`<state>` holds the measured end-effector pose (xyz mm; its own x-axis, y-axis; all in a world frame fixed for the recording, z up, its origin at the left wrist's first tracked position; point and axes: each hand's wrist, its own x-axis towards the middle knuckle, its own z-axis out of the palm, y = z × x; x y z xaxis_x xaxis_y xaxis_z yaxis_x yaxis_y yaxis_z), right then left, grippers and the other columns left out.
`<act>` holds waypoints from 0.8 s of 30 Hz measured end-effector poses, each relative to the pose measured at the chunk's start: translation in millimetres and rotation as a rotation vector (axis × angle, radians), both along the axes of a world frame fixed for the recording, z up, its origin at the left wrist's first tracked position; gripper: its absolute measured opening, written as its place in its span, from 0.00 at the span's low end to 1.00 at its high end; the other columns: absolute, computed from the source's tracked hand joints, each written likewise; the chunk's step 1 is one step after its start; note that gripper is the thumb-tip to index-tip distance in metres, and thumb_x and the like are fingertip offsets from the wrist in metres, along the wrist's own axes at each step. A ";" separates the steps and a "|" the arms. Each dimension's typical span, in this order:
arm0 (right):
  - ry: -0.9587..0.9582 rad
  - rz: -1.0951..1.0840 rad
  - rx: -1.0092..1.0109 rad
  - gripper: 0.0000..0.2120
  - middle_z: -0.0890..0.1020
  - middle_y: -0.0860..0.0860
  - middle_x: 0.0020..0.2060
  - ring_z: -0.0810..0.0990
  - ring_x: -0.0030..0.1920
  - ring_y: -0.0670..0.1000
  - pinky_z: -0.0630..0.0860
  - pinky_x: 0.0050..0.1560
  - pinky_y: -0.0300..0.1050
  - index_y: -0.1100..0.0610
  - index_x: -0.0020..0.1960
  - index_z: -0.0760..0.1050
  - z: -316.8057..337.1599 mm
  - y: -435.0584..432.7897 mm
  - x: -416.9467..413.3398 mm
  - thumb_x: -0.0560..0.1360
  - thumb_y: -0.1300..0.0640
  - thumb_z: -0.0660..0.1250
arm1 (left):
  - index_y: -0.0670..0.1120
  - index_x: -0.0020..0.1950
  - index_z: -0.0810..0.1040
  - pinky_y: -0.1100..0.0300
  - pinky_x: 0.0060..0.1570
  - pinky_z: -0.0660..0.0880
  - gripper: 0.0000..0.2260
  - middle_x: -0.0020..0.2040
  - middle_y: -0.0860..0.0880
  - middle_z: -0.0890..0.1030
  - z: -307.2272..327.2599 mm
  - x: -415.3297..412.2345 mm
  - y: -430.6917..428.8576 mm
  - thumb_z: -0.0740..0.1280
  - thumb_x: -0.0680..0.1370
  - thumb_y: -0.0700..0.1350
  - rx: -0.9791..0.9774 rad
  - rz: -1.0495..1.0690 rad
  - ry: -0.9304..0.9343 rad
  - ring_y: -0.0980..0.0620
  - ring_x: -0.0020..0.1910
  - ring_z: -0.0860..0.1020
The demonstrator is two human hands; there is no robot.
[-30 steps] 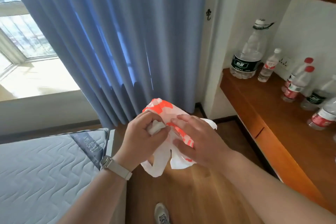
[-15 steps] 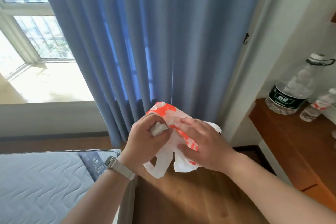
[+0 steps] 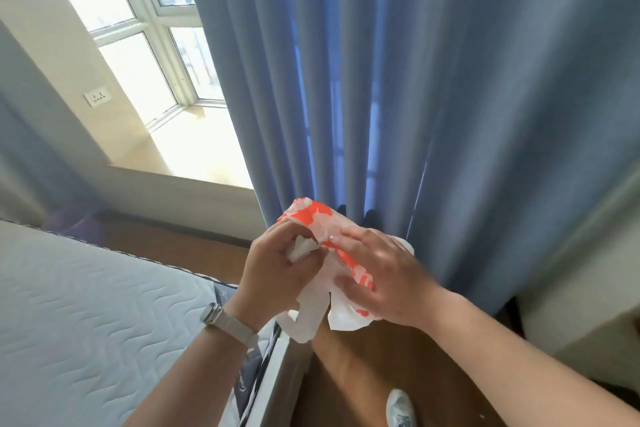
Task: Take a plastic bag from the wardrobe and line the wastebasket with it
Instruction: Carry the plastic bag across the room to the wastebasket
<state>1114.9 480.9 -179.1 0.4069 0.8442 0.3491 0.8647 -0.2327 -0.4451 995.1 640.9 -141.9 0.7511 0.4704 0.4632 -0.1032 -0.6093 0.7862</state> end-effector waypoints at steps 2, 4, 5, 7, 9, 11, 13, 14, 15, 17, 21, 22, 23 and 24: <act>0.004 0.038 0.031 0.24 0.70 0.42 0.71 0.71 0.68 0.50 0.62 0.66 0.47 0.41 0.71 0.66 1.1 14.9 32.3 0.77 0.40 0.62 | 0.47 0.39 0.78 0.68 0.41 0.71 0.05 0.38 0.53 0.79 2.8 25.8 8.3 0.74 0.68 0.41 0.030 0.048 0.013 0.54 0.38 0.76; 0.009 0.084 0.037 0.23 0.69 0.41 0.71 0.70 0.69 0.49 0.63 0.67 0.48 0.40 0.72 0.65 2.1 27.4 63.6 0.77 0.40 0.62 | 0.46 0.39 0.78 0.68 0.41 0.71 0.05 0.37 0.53 0.79 6.9 51.3 16.4 0.74 0.68 0.42 0.089 0.080 0.033 0.53 0.38 0.76; 0.014 0.107 0.036 0.23 0.68 0.40 0.72 0.70 0.70 0.48 0.62 0.68 0.48 0.39 0.72 0.64 2.4 33.3 79.0 0.78 0.40 0.62 | 0.46 0.38 0.78 0.68 0.41 0.71 0.05 0.37 0.54 0.78 8.6 63.4 20.6 0.74 0.68 0.43 0.114 0.097 0.042 0.53 0.38 0.76; 0.018 0.161 0.039 0.24 0.68 0.39 0.72 0.70 0.69 0.47 0.61 0.67 0.46 0.39 0.72 0.63 2.0 44.7 107.0 0.78 0.40 0.63 | 0.46 0.38 0.78 0.64 0.40 0.73 0.06 0.38 0.53 0.79 10.9 84.2 28.0 0.73 0.68 0.46 0.134 0.140 0.049 0.52 0.39 0.76; 0.011 0.216 0.049 0.24 0.68 0.39 0.71 0.71 0.68 0.47 0.63 0.66 0.43 0.41 0.72 0.65 1.5 57.1 132.4 0.77 0.41 0.65 | 0.45 0.39 0.78 0.58 0.40 0.74 0.08 0.38 0.51 0.79 11.5 101.7 33.2 0.71 0.69 0.48 0.145 0.176 0.033 0.51 0.39 0.76; -0.007 0.255 0.055 0.24 0.70 0.41 0.70 0.71 0.66 0.46 0.63 0.64 0.39 0.43 0.71 0.67 2.4 72.3 152.1 0.77 0.42 0.65 | 0.44 0.39 0.78 0.55 0.40 0.74 0.08 0.38 0.50 0.79 12.5 115.0 39.9 0.72 0.69 0.48 0.167 0.211 0.040 0.50 0.39 0.76; 0.001 0.286 0.063 0.24 0.72 0.42 0.69 0.71 0.65 0.45 0.60 0.63 0.34 0.44 0.71 0.68 3.2 87.6 163.7 0.77 0.41 0.65 | 0.44 0.39 0.78 0.54 0.40 0.74 0.08 0.38 0.50 0.79 13.4 122.6 49.7 0.72 0.69 0.48 0.177 0.250 0.054 0.49 0.39 0.76; 0.027 0.312 0.054 0.24 0.71 0.42 0.69 0.71 0.65 0.45 0.62 0.63 0.35 0.44 0.71 0.68 3.6 95.1 167.2 0.77 0.40 0.63 | 0.44 0.39 0.78 0.55 0.41 0.74 0.08 0.38 0.51 0.79 14.5 124.8 55.0 0.72 0.69 0.47 0.168 0.269 0.051 0.49 0.39 0.77; 0.048 0.341 0.041 0.24 0.70 0.41 0.70 0.71 0.65 0.45 0.65 0.64 0.38 0.43 0.71 0.67 3.7 103.4 170.6 0.77 0.38 0.61 | 0.45 0.39 0.78 0.56 0.41 0.74 0.07 0.38 0.52 0.78 16.1 126.8 60.8 0.72 0.69 0.47 0.161 0.289 0.043 0.50 0.39 0.77; 0.053 0.389 0.028 0.25 0.69 0.40 0.71 0.71 0.67 0.45 0.67 0.65 0.42 0.43 0.72 0.65 2.3 124.6 179.7 0.78 0.36 0.58 | 0.47 0.39 0.78 0.61 0.41 0.74 0.07 0.38 0.54 0.78 18.6 132.1 74.4 0.72 0.68 0.48 0.162 0.337 0.037 0.52 0.39 0.76; 0.040 0.440 0.028 0.25 0.70 0.42 0.70 0.73 0.66 0.47 0.65 0.64 0.40 0.44 0.72 0.67 -3.2 175.5 195.2 0.78 0.38 0.62 | 0.45 0.39 0.79 0.59 0.40 0.74 0.08 0.38 0.51 0.79 13.7 138.0 107.8 0.72 0.68 0.48 0.148 0.433 0.052 0.52 0.39 0.77; 0.044 0.457 0.023 0.24 0.71 0.42 0.70 0.73 0.65 0.47 0.66 0.63 0.40 0.44 0.71 0.67 -5.0 189.2 196.9 0.78 0.38 0.62 | 0.45 0.39 0.79 0.58 0.40 0.74 0.08 0.38 0.51 0.79 11.0 137.6 117.9 0.72 0.68 0.48 0.141 0.455 0.049 0.52 0.39 0.77; 0.050 0.476 0.017 0.24 0.71 0.42 0.69 0.73 0.65 0.47 0.66 0.62 0.41 0.43 0.71 0.67 -6.3 203.1 197.8 0.78 0.38 0.61 | 0.44 0.39 0.79 0.58 0.41 0.75 0.08 0.38 0.52 0.79 8.2 136.8 129.0 0.72 0.69 0.48 0.130 0.475 0.043 0.51 0.39 0.77; 0.054 0.495 0.011 0.24 0.71 0.41 0.69 0.73 0.65 0.47 0.67 0.62 0.42 0.43 0.71 0.67 -7.9 217.5 198.6 0.78 0.37 0.60 | 0.44 0.39 0.79 0.57 0.41 0.75 0.08 0.38 0.52 0.79 5.3 135.5 141.0 0.72 0.69 0.48 0.123 0.495 0.035 0.52 0.40 0.77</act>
